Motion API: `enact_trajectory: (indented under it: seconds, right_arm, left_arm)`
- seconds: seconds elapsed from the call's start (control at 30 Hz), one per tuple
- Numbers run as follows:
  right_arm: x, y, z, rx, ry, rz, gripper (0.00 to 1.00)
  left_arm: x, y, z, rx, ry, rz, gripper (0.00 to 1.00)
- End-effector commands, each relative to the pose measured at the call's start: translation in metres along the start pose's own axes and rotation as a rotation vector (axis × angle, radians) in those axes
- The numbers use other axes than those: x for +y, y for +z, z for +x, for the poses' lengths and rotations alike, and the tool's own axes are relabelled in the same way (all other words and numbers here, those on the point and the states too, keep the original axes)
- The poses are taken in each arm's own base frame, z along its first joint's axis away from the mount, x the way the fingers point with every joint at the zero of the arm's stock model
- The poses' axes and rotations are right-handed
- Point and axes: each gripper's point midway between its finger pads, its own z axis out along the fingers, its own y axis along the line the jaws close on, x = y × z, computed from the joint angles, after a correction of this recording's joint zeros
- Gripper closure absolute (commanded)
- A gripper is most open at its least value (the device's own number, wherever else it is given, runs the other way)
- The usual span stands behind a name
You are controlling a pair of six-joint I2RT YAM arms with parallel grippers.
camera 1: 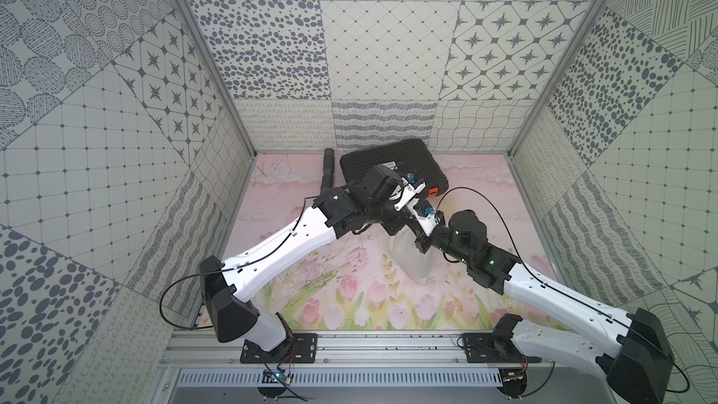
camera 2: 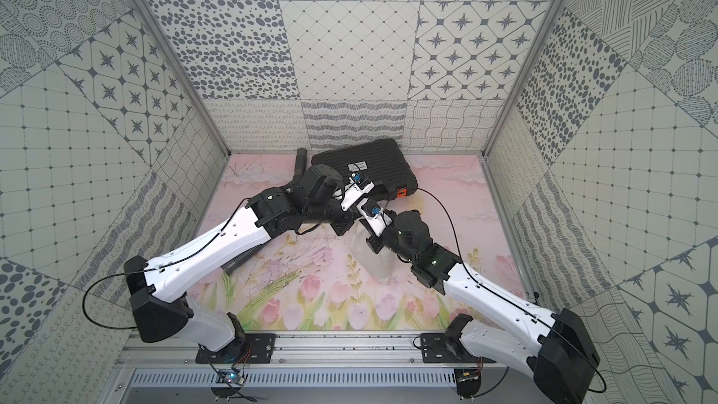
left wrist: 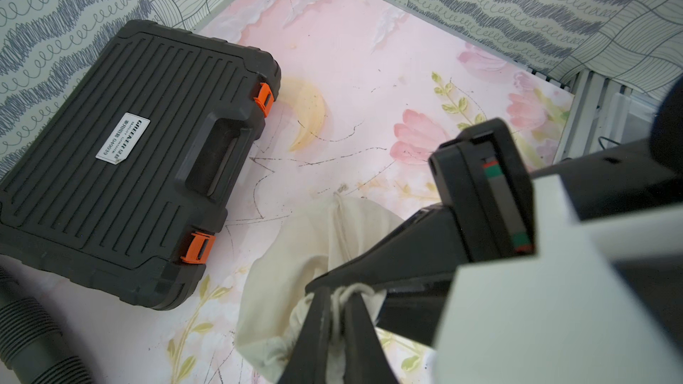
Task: Close the soil bag
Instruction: Pick up the soil bag from the center of the board.
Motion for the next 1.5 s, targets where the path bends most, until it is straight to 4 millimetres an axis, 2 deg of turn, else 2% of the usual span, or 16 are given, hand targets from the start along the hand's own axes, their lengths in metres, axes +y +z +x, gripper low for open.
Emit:
enact_trajectory:
  seconds: [0.0, 0.03, 0.07, 0.1, 0.3, 0.43, 0.57, 0.83, 1.0, 1.27, 1.47]
  right_arm:
    - [0.001, -0.005, -0.009, -0.032, -0.042, 0.004, 1.00]
    - [0.001, -0.005, -0.011, -0.036, -0.041, 0.006, 1.00]
    - [0.000, -0.005, -0.011, -0.036, -0.036, 0.011, 1.00]
    - [0.000, -0.005, -0.011, -0.037, -0.034, 0.011, 1.00]
    - [-0.004, -0.006, -0.016, -0.046, 0.000, 0.027, 1.00]
    - [-0.012, -0.009, -0.034, -0.076, 0.024, 0.064, 1.00]
    - [-0.016, -0.012, -0.064, -0.132, 0.017, 0.062, 1.00]
    - [-0.031, -0.011, -0.099, -0.179, 0.052, 0.019, 1.00]
    - [-0.027, -0.007, -0.118, -0.202, 0.046, -0.040, 1.00]
    - [-0.036, 0.006, -0.127, -0.214, 0.054, -0.069, 1.00]
    - [-0.027, 0.021, -0.134, -0.238, 0.093, -0.153, 1.00]
  left_arm:
    - [0.005, -0.011, -0.018, -0.091, -0.049, -0.024, 0.51]
    - [0.006, -0.014, -0.017, -0.103, -0.054, -0.029, 0.37]
    - [0.008, -0.017, -0.016, -0.117, -0.062, -0.034, 0.12]
    - [0.010, -0.021, -0.017, -0.137, -0.074, -0.034, 0.05]
    - [0.022, -0.051, -0.002, -0.180, -0.228, 0.012, 0.04]
    - [0.033, -0.073, 0.009, -0.205, -0.273, -0.035, 0.04]
    - [0.049, -0.089, 0.020, -0.226, -0.311, -0.099, 0.04]
    - [0.060, -0.092, 0.043, -0.202, -0.359, -0.140, 0.04]
    - [0.072, -0.094, 0.058, -0.175, -0.393, -0.209, 0.04]
    - [0.076, -0.099, 0.073, -0.164, -0.408, -0.239, 0.04]
    - [0.079, -0.102, 0.080, -0.160, -0.421, -0.264, 0.04]
